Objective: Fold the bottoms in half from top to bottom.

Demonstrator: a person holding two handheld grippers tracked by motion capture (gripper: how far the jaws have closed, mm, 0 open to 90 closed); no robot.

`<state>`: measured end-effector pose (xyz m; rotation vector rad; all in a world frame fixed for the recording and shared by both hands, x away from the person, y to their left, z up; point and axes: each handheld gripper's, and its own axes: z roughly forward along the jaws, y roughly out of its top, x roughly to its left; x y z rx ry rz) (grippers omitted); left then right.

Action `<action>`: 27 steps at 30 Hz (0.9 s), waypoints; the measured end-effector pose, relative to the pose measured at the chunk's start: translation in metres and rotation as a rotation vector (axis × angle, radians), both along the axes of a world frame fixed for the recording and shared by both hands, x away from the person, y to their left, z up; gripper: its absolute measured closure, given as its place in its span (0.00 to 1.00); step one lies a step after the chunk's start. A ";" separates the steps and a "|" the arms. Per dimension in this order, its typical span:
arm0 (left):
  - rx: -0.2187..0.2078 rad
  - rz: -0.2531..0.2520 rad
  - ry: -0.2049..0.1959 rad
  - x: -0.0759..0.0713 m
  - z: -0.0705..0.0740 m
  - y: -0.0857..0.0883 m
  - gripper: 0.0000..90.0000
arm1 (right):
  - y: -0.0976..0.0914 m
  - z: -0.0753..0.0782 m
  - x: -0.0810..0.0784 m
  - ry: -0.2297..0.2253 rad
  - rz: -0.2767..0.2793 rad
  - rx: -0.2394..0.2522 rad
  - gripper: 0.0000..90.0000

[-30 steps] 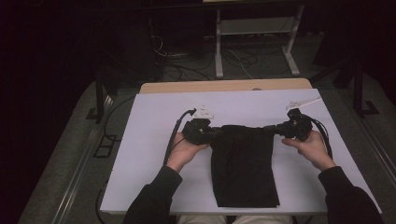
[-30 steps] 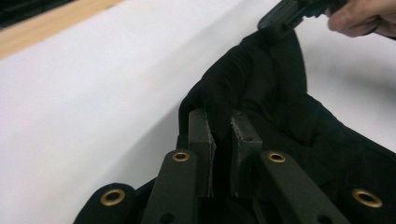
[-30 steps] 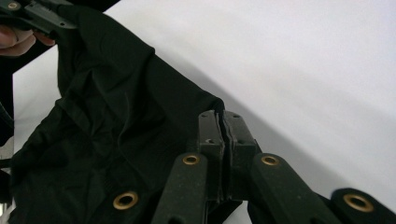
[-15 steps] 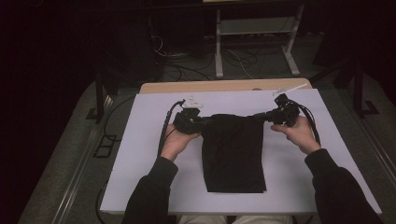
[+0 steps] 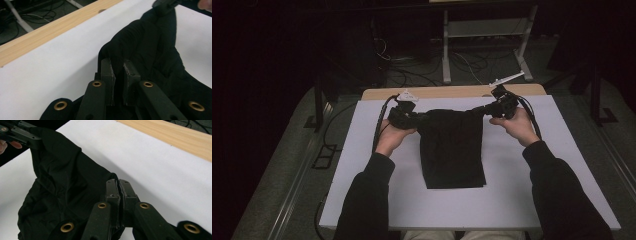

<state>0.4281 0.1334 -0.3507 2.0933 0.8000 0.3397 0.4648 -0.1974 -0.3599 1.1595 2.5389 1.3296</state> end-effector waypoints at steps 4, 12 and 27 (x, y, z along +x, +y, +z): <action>-0.006 0.004 0.012 0.011 -0.004 0.000 0.90 | 0.006 -0.002 0.008 -0.012 -0.012 -0.034 0.95; -0.026 0.052 0.049 0.032 -0.028 -0.001 0.88 | 0.001 -0.018 0.025 0.009 -0.055 0.016 0.95; -0.223 0.277 0.098 0.040 -0.070 0.025 0.42 | -0.022 -0.063 0.033 -0.002 -0.156 0.127 0.72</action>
